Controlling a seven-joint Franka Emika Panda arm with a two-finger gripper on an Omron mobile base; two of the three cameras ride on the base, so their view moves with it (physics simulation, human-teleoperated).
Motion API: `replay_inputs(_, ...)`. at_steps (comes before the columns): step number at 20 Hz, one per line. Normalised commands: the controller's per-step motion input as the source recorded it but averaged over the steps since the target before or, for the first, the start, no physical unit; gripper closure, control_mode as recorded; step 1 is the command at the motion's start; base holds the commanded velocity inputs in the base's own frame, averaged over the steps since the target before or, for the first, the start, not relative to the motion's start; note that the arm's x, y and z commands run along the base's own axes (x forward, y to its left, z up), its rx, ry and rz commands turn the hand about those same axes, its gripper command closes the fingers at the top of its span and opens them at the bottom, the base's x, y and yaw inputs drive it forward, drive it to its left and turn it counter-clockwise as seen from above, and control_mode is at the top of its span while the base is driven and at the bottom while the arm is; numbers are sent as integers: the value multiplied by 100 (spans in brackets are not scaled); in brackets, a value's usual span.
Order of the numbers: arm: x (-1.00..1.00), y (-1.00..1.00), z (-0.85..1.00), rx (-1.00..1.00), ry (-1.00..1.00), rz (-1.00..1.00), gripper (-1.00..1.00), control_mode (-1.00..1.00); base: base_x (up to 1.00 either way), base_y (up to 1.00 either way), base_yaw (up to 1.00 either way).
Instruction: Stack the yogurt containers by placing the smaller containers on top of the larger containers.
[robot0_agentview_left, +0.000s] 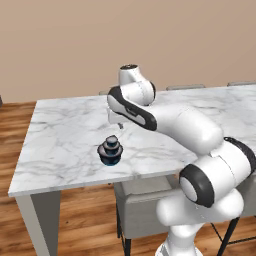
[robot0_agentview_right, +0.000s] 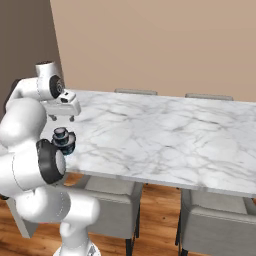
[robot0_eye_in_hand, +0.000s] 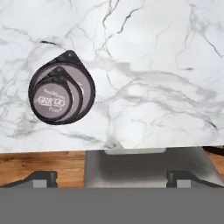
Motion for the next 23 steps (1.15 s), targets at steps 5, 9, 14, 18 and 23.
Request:
replay_inputs(5,-47,-64,27,0,-2,0,-100,-100,0,0,0)
replay_inputs(9,-51,-56,21,0,0,0,-100,-100,0,0,0)
replay_inputs(14,-58,-35,5,0,-1,0,-100,-100,0,0,0)
replay_inputs(18,-48,-26,12,0,0,0,-100,-100,0,0,0)
replay_inputs(23,-39,-18,20,0,0,0,-100,-100,0,0,0)
